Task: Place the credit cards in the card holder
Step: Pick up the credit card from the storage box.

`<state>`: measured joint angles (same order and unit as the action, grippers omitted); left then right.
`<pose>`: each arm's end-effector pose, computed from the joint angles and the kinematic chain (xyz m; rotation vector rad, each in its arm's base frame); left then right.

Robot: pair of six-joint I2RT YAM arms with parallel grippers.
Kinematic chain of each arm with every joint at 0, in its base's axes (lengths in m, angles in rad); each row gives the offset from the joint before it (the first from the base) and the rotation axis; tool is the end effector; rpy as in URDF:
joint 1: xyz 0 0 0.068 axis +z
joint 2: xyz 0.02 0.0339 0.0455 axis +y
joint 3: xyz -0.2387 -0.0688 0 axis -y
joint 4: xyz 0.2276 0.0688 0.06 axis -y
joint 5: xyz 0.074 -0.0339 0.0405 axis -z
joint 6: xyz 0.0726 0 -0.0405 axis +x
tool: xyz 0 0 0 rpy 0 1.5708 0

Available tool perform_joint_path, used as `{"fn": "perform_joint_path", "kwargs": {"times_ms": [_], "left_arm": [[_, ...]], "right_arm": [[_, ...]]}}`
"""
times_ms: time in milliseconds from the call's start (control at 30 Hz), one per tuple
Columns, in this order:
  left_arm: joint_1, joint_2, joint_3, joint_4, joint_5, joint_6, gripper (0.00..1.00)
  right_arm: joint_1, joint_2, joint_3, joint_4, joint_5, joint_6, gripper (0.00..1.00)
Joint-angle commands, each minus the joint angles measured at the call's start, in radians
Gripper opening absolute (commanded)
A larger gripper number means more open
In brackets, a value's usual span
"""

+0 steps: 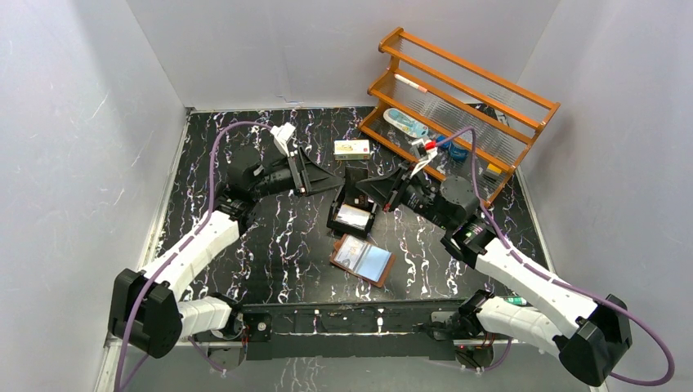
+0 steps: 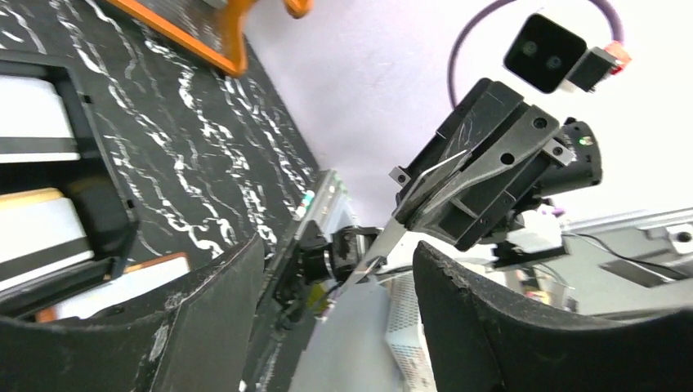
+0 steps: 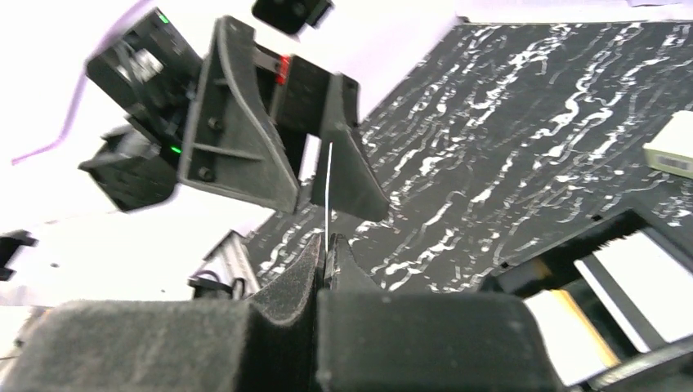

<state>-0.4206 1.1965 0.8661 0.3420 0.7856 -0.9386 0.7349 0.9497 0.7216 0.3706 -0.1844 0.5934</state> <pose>0.2463 -0.1664 0.3200 0.2518 1.8138 -1.6181 0.1842 0.1844 0.3352 -0.2728 1.5248 1.2075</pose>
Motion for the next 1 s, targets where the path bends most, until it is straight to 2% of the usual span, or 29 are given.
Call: {"fn": "perform_joint_path", "kwargs": {"times_ms": [0, 67, 300, 367, 433, 500, 533, 567, 733, 800, 867, 967], "left_arm": [[0.004, 0.005, -0.079, 0.372, 0.107, -0.295, 0.64], [0.003, 0.011, -0.089, 0.422, 0.117, -0.331, 0.61], [-0.024, -0.001, -0.090, 0.425, 0.117, -0.311, 0.58], [-0.037, 0.004, -0.100, 0.424, 0.114, -0.307, 0.52], [-0.048, 0.010, -0.105, 0.424, 0.113, -0.295, 0.38], [-0.053, 0.010, -0.108, 0.421, 0.111, -0.284, 0.14], [-0.053, 0.006, -0.109, 0.412, 0.105, -0.277, 0.06], [-0.053, 0.000, -0.109, 0.385, 0.098, -0.260, 0.00], [-0.056, -0.047, -0.069, 0.052, 0.011, -0.062, 0.00], [-0.074, -0.054, -0.047, -0.142, -0.064, 0.063, 0.00], [-0.124, -0.041, -0.038, -0.288, -0.144, 0.147, 0.00], [-0.189, -0.006, -0.065, -0.378, -0.231, 0.188, 0.00]], "right_arm": [[-0.001, -0.025, 0.005, 0.148, -0.046, 0.139, 0.00], [-0.001, -0.022, 0.014, 0.129, -0.052, 0.146, 0.00], [-0.001, -0.014, -0.005, 0.122, -0.054, 0.188, 0.00], [-0.001, -0.010, -0.010, 0.128, -0.056, 0.198, 0.00], [-0.001, -0.008, -0.017, 0.137, -0.063, 0.208, 0.01], [-0.001, -0.003, -0.019, 0.115, -0.062, 0.207, 0.02], [0.000, -0.006, -0.017, 0.089, -0.055, 0.204, 0.06], [0.000, -0.013, -0.018, 0.062, -0.042, 0.198, 0.12], [-0.001, -0.102, -0.022, -0.153, 0.096, 0.227, 0.51], [-0.001, -0.147, -0.004, -0.324, 0.172, 0.252, 0.55], [-0.001, -0.188, -0.008, -0.489, 0.243, 0.303, 0.53], [0.000, -0.226, -0.063, -0.644, 0.279, 0.364, 0.51]]}}
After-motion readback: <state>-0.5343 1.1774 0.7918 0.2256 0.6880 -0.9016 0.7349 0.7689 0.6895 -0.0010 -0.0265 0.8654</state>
